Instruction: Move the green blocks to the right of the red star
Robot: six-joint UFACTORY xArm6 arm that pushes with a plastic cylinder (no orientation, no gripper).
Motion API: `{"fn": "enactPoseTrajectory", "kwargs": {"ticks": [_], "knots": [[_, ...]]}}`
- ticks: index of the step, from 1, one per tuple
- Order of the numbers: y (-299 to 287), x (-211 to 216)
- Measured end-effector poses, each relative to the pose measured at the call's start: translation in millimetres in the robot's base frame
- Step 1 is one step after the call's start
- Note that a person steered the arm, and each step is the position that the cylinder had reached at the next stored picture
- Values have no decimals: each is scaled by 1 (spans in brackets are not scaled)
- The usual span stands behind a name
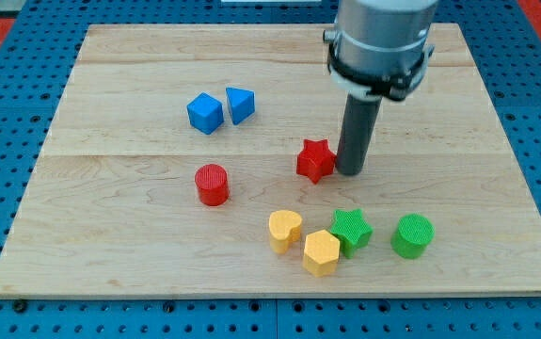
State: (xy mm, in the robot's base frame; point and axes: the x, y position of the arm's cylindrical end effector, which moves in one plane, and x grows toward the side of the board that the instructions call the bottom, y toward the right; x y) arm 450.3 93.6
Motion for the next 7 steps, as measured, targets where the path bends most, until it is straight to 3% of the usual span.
{"fn": "enactPoseTrajectory", "kwargs": {"ticks": [1,2,3,4,5,6,7], "knots": [[-9,-16],[-123,-7],[-126,-20],[-3,-20],[113,33],[117,118],[59,166]]}}
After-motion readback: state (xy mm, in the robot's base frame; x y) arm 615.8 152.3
